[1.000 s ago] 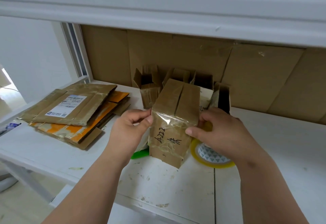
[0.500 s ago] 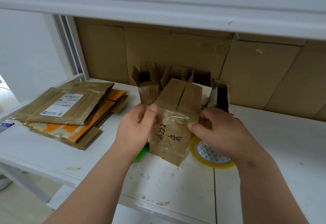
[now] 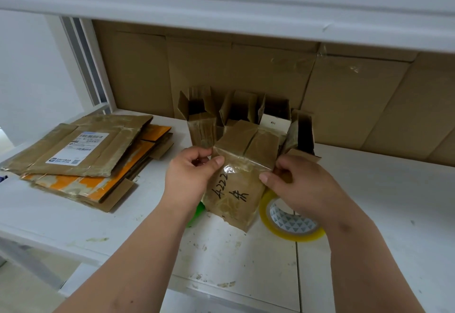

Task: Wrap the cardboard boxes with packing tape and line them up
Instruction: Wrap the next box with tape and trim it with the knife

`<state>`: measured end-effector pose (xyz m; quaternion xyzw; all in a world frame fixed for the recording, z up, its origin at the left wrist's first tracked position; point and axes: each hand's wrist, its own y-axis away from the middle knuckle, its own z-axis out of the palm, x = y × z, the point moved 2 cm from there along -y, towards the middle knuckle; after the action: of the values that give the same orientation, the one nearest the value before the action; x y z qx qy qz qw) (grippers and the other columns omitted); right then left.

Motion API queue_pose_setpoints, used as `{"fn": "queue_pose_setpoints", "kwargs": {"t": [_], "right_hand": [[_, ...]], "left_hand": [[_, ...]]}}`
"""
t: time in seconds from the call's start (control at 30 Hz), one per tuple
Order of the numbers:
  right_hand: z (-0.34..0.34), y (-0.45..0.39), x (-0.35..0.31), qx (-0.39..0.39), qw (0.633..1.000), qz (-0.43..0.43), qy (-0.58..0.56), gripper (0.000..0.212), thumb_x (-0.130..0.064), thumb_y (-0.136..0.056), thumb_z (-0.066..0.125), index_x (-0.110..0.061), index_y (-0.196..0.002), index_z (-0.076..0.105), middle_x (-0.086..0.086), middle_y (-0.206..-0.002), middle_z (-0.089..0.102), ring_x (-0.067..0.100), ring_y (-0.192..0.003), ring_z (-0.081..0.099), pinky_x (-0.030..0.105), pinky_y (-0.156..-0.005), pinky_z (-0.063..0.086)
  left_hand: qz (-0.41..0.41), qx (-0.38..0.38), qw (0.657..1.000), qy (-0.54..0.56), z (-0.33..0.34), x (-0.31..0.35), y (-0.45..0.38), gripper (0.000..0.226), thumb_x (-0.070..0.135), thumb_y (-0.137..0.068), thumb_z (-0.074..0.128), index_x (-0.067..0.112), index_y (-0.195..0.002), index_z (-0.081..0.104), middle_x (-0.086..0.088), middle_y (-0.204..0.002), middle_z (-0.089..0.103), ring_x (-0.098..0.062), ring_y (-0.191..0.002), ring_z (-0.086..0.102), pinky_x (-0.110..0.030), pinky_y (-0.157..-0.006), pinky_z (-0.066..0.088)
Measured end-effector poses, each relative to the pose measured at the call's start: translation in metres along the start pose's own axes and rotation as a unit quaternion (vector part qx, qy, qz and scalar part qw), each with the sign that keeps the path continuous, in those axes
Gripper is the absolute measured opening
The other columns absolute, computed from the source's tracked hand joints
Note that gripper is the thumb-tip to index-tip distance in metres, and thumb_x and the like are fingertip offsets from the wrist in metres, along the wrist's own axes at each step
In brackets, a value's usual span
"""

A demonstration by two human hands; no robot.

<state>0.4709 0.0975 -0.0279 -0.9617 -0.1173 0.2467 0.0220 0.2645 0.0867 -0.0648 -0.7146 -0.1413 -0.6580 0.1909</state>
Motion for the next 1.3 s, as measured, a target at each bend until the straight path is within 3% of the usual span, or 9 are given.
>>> {"fn": "queue_pose_setpoints", "kwargs": {"t": [0.13, 0.27, 0.37, 0.67, 0.77, 1.0, 1.1, 1.23, 1.3], "right_hand": [[0.001, 0.000, 0.005, -0.007, 0.999, 0.014, -0.035, 0.030, -0.057, -0.089, 0.054, -0.029, -0.078, 0.051, -0.008, -0.085, 0.059, 0.013, -0.081, 0.058, 0.030, -0.066, 0.045], [0.002, -0.002, 0.006, -0.009, 0.996, 0.028, -0.081, 0.028, -0.057, -0.082, 0.063, -0.031, -0.077, 0.056, -0.010, -0.086, 0.062, 0.012, -0.084, 0.061, 0.034, -0.074, 0.053], [0.000, 0.003, 0.003, -0.035, 0.995, 0.015, -0.088, 0.024, -0.055, -0.084, 0.064, -0.032, -0.079, 0.058, -0.012, -0.089, 0.061, 0.011, -0.086, 0.060, 0.030, -0.068, 0.049], [0.005, 0.007, -0.015, -0.010, 1.000, 0.007, -0.024, 0.026, -0.048, -0.089, 0.062, -0.028, -0.075, 0.053, -0.010, -0.084, 0.058, 0.009, -0.077, 0.056, 0.027, -0.061, 0.041], [0.008, 0.009, -0.018, -0.004, 0.999, 0.010, -0.036, 0.025, -0.049, -0.088, 0.063, -0.028, -0.076, 0.055, -0.009, -0.085, 0.059, 0.009, -0.080, 0.056, 0.028, -0.064, 0.046], [0.019, 0.019, -0.016, -0.048, 0.995, 0.010, -0.084, 0.022, -0.050, -0.085, 0.066, -0.031, -0.078, 0.059, -0.011, -0.097, 0.060, 0.008, -0.092, 0.056, 0.029, -0.074, 0.050], [0.021, 0.022, -0.013, -0.076, 0.992, 0.022, -0.098, 0.013, -0.036, -0.080, 0.072, -0.033, -0.085, 0.061, -0.009, -0.104, 0.057, 0.010, -0.095, 0.056, 0.030, -0.074, 0.053], [0.027, 0.026, -0.014, -0.121, 0.986, 0.031, -0.106, 0.024, -0.033, -0.078, 0.077, -0.037, -0.097, 0.063, -0.010, -0.107, 0.056, 0.008, -0.095, 0.057, 0.023, -0.064, 0.051], [0.029, 0.028, -0.014, -0.111, 0.986, 0.036, -0.121, 0.024, -0.036, -0.079, 0.077, -0.037, -0.099, 0.064, -0.012, -0.109, 0.056, 0.006, -0.096, 0.055, 0.020, -0.063, 0.046]], "left_hand": [[-0.022, 0.001, 0.998, 0.065, 0.002, -0.001, 0.001, 0.017, 0.009, -0.085, 0.075, 0.010, -0.102, 0.073, -0.004, -0.091, 0.070, 0.005, -0.063, 0.064, -0.006, -0.054, 0.047], [-0.060, -0.005, 0.989, 0.134, 0.004, -0.002, 0.000, 0.015, 0.003, -0.087, 0.071, 0.006, -0.101, 0.071, -0.004, -0.083, 0.066, 0.003, -0.055, 0.063, -0.008, -0.052, 0.047], [-0.083, -0.005, 0.985, 0.151, 0.000, -0.007, -0.001, 0.015, 0.003, -0.088, 0.069, 0.006, -0.102, 0.070, -0.006, -0.086, 0.067, 0.002, -0.054, 0.064, -0.011, -0.050, 0.048], [-0.050, 0.012, 0.994, 0.093, -0.009, -0.011, -0.002, 0.012, 0.006, -0.091, 0.067, 0.012, -0.100, 0.072, 0.005, -0.085, 0.070, 0.008, -0.059, 0.063, -0.006, -0.054, 0.047], [-0.029, 0.022, 0.998, 0.043, -0.014, -0.013, -0.002, 0.013, 0.012, -0.092, 0.068, 0.017, -0.102, 0.074, 0.009, -0.086, 0.071, 0.011, -0.061, 0.063, -0.006, -0.053, 0.047], [-0.031, 0.034, 0.999, 0.030, -0.022, -0.022, 0.004, 0.016, 0.015, -0.092, 0.067, 0.023, -0.104, 0.075, 0.013, -0.090, 0.073, 0.001, -0.079, 0.067, -0.015, -0.073, 0.054], [-0.022, -0.009, 1.000, 0.004, -0.025, -0.024, 0.010, 0.023, 0.023, -0.089, 0.072, 0.027, -0.112, 0.070, 0.015, -0.097, 0.071, 0.006, -0.084, 0.067, -0.009, -0.069, 0.050], [-0.021, -0.069, 0.995, -0.062, -0.028, -0.026, 0.012, 0.045, 0.027, -0.079, 0.081, 0.031, -0.121, 0.063, 0.015, -0.110, 0.069, -0.004, -0.107, 0.062, -0.030, -0.091, 0.052], [-0.021, -0.073, 0.996, -0.036, -0.031, -0.025, 0.011, 0.041, 0.018, -0.086, 0.075, 0.032, -0.122, 0.062, 0.019, -0.108, 0.069, 0.005, -0.099, 0.063, -0.018, -0.087, 0.051]]}}
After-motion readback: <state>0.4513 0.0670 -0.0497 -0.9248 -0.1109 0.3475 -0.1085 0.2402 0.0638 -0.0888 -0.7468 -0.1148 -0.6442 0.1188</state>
